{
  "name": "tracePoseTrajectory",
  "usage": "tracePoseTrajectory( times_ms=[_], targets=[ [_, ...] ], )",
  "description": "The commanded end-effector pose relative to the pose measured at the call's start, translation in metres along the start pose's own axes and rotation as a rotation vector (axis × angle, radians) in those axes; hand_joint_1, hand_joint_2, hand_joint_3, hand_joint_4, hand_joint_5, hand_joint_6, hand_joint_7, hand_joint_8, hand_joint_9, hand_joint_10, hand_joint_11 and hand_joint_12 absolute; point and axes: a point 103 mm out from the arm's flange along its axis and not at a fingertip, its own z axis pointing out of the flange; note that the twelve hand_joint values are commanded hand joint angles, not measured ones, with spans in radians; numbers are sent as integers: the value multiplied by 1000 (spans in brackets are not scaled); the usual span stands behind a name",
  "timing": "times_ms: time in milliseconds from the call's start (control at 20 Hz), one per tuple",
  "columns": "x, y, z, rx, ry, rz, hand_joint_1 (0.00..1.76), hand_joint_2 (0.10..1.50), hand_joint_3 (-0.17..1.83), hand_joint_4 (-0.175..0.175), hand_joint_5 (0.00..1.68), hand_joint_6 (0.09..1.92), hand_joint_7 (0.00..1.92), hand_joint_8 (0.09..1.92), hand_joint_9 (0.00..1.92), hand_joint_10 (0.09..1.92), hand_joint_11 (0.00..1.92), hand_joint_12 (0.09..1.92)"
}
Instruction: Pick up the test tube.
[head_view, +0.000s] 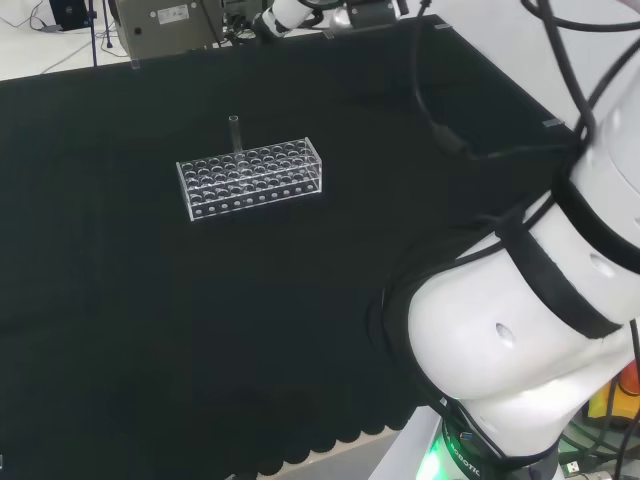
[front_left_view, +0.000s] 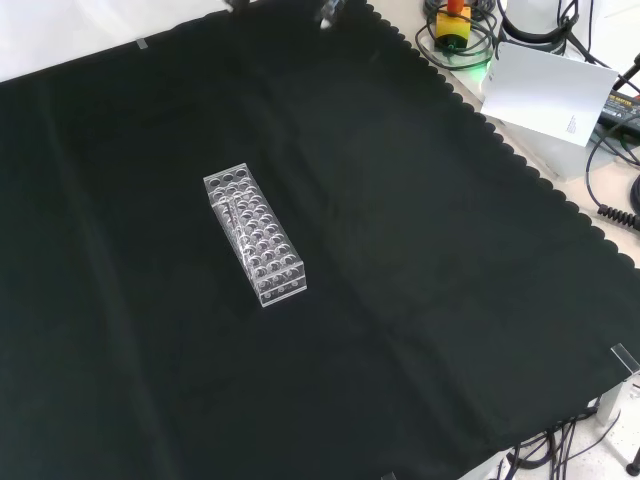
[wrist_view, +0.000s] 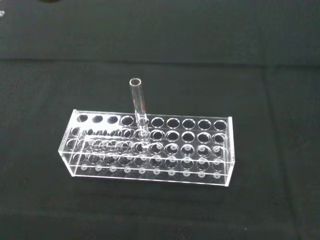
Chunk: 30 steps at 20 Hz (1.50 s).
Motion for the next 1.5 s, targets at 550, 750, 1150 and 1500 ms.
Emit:
tracePoseTrajectory(
  times_ms=[550, 750, 1150, 1500],
  targets=[
    [24, 109, 73, 135, 26, -13, 675, 772, 345, -94, 334, 87, 182, 902, 309, 953, 196, 1559],
    [23, 131, 98, 167, 31, -2, 707, 759, 365, -101, 367, 87, 249, 896, 368, 933, 231, 1542],
    [26, 167, 136, 210, 8, 1, 757, 743, 399, -110, 424, 87, 343, 884, 450, 901, 287, 1515],
    [24, 190, 157, 253, -23, -4, 784, 738, 411, -111, 437, 87, 365, 888, 461, 896, 296, 1512]
  ],
)
